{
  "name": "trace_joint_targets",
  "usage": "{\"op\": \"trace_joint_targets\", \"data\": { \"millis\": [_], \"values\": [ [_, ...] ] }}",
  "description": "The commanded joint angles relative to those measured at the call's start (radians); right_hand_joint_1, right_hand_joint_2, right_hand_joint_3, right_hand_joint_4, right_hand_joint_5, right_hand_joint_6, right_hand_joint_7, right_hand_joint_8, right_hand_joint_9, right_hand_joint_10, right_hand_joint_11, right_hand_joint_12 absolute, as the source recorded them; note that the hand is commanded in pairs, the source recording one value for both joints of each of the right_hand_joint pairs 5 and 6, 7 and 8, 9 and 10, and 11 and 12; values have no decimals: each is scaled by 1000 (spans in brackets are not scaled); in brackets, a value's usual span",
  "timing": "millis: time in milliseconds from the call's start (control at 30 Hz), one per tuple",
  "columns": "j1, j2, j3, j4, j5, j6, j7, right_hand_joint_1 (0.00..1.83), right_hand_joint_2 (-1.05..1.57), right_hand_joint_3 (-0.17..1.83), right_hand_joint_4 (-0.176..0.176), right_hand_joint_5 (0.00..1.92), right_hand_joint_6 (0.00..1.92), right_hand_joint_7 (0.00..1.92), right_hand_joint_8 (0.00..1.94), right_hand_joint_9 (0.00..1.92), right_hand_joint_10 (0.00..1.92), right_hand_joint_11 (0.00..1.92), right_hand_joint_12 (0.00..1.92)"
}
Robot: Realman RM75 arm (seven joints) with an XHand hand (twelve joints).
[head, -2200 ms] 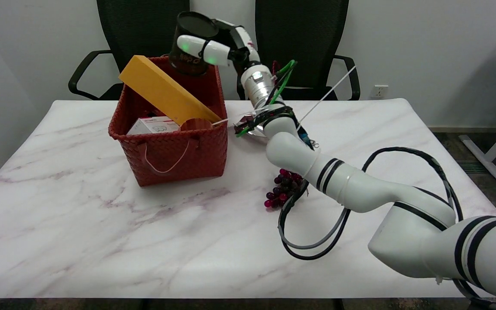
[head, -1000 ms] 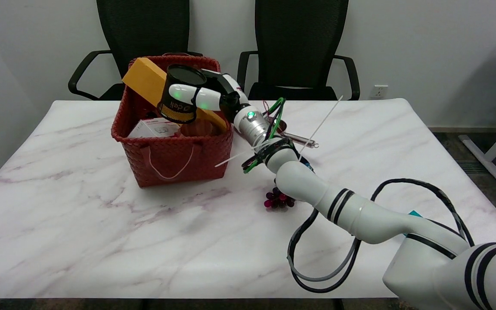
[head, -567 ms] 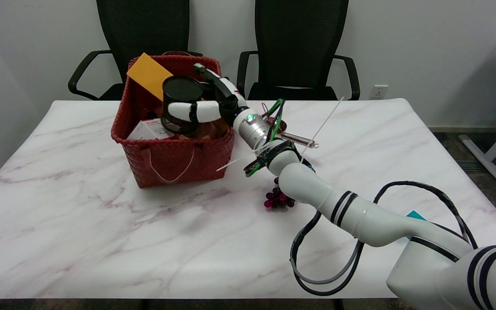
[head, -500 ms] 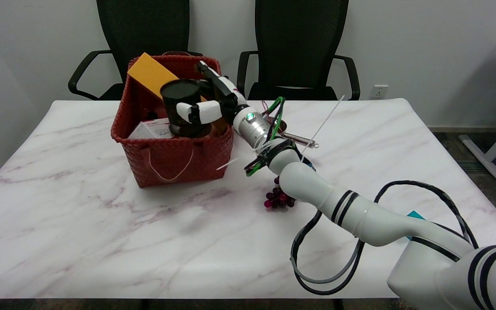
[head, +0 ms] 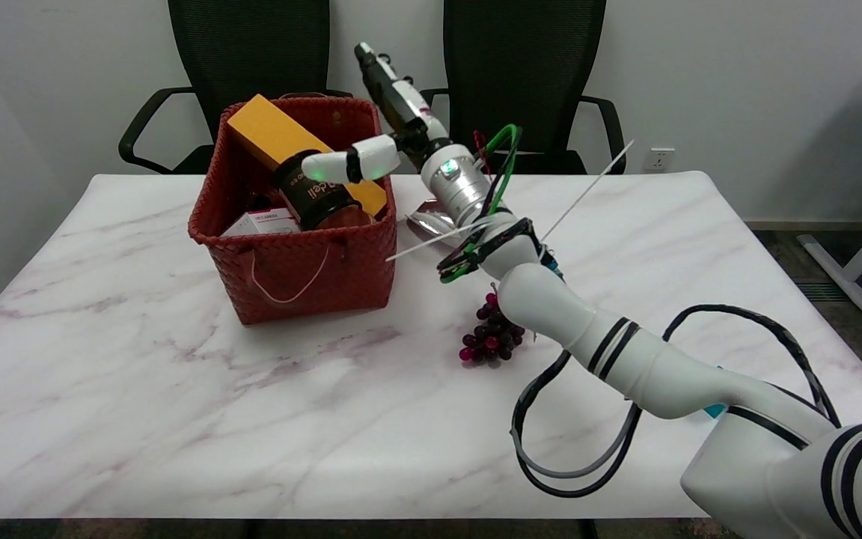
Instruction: Place the grapes into the brown storage basket.
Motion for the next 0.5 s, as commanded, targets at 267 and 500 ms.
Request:
{"op": "trace_joint_targets", "data": {
  "millis": [267,500],
  "values": [
    [-133,150,189,172,-47,258,-468,1165,426,597,0,34,34,136,136,94,94,0,0],
    [-304,220,289,252,-39,350,-637,1179,610,757,0,126,126,228,228,172,172,0,0]
  ]
}}
